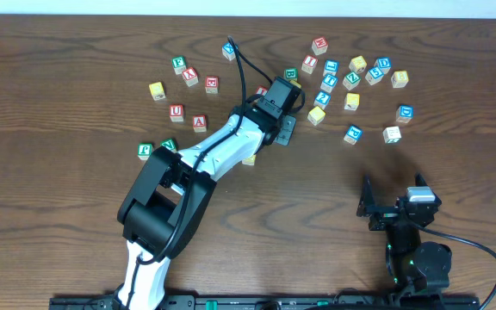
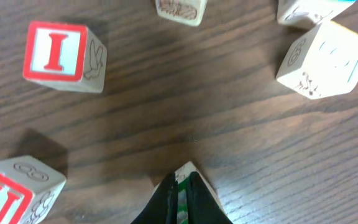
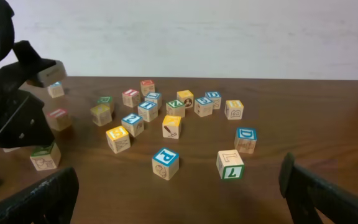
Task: Spell out CORL
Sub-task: 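Lower the left gripper and close it on the green R block, then carry the R block toward the O block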
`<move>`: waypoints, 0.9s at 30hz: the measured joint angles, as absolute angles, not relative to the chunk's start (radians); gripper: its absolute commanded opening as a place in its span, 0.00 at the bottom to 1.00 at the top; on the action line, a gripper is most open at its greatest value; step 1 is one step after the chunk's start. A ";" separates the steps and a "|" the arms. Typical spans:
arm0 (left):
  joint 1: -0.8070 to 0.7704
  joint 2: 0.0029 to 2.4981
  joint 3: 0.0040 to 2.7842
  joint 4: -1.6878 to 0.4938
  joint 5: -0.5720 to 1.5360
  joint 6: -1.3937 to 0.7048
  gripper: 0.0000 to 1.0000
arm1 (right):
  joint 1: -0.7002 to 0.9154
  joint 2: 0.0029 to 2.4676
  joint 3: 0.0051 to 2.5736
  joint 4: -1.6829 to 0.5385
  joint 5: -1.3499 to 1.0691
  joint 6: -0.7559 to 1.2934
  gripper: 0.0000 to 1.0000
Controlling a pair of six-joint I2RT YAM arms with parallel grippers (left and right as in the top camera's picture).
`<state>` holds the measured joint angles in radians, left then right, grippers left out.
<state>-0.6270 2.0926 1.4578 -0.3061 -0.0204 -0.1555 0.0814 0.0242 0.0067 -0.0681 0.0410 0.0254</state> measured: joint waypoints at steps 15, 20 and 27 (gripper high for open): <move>-0.629 2.093 1.458 -0.228 -0.051 -0.155 0.07 | 0.081 0.024 0.007 -0.068 0.041 0.025 0.99; -0.630 2.093 1.458 -0.229 -0.059 -0.155 0.07 | 0.081 0.024 0.007 -0.068 0.041 0.025 0.99; -0.630 2.106 1.458 -0.237 -0.059 -0.155 0.08 | 0.081 0.024 0.007 -0.068 0.041 0.025 0.99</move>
